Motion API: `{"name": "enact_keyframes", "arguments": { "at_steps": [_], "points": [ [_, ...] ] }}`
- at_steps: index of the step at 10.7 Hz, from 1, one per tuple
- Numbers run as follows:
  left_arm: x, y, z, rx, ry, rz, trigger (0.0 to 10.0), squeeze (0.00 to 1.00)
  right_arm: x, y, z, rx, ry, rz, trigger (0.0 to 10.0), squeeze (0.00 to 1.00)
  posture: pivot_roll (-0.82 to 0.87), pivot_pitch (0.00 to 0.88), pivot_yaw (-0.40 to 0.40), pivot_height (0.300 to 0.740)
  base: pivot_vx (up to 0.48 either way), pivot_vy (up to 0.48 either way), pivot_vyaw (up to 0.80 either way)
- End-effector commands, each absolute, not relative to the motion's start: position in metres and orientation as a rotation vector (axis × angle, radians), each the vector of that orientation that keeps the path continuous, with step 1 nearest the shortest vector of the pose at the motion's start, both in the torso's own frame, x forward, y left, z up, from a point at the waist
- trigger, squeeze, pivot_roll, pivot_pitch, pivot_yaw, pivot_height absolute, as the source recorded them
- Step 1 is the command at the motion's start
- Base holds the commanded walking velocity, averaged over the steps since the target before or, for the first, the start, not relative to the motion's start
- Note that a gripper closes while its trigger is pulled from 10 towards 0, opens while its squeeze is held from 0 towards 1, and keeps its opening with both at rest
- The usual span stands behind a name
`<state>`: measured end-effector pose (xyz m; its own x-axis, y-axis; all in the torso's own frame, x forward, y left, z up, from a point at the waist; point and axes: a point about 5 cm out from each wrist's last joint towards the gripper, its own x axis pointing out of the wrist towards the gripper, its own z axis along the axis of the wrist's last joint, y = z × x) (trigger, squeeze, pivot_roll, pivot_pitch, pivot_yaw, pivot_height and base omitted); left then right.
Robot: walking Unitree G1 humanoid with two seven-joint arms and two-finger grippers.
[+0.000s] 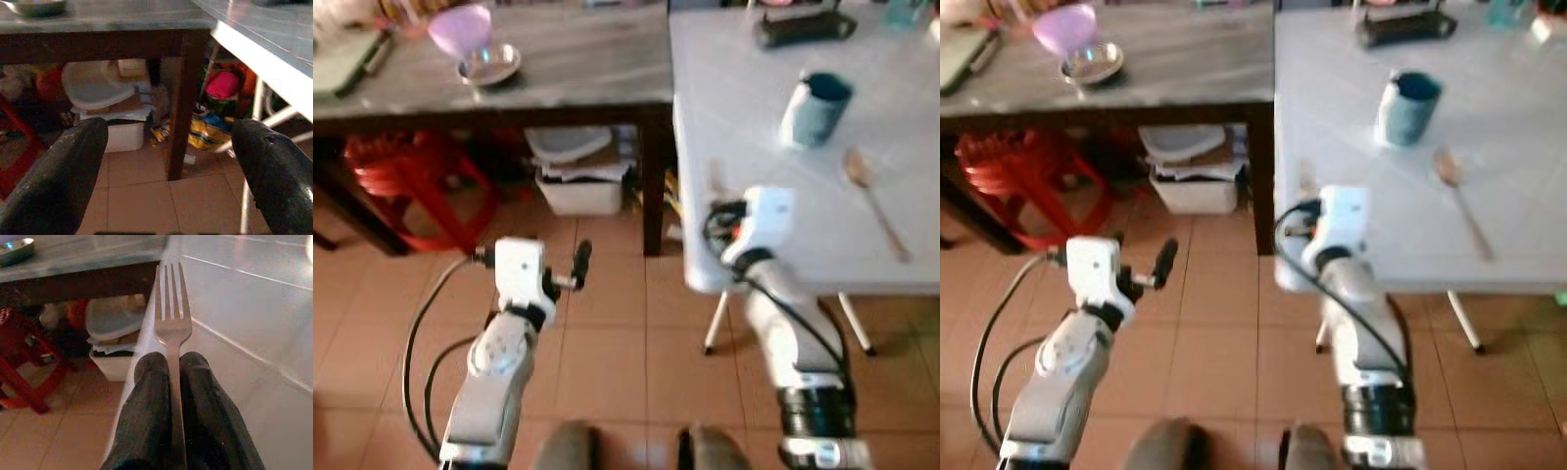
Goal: Setting the table
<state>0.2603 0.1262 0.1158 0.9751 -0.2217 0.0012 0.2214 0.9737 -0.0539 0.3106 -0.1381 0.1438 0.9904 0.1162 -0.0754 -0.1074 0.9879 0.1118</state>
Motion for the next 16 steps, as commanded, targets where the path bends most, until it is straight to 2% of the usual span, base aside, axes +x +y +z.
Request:
{"name": "enact_keyframes", "arguments": {
  "at_steps": [1,8,16],
  "points": [
    [0.259,0.136,0.114,-0.032,0.01,-0.194,10.0,0.0,0.311,-0.127,0.146,0.113,0.071,0.149,0.0,0.0,0.03,0.15,0.061,0.74,0.386,0.285,0.0],
    [0.265,0.136,0.115,-0.032,-0.002,-0.161,10.0,0.0,0.305,-0.135,0.145,0.036,0.024,0.144,0.0,0.0,0.01,0.135,0.063,0.74,0.433,0.0,0.0],
    [0.271,0.133,0.119,-0.018,-0.024,-0.158,10.0,0.0,0.309,-0.135,0.151,-0.007,-0.042,0.151,0.0,0.0,0.01,0.107,0.072,0.74,0.367,0.304,0.0]
  ]
}}
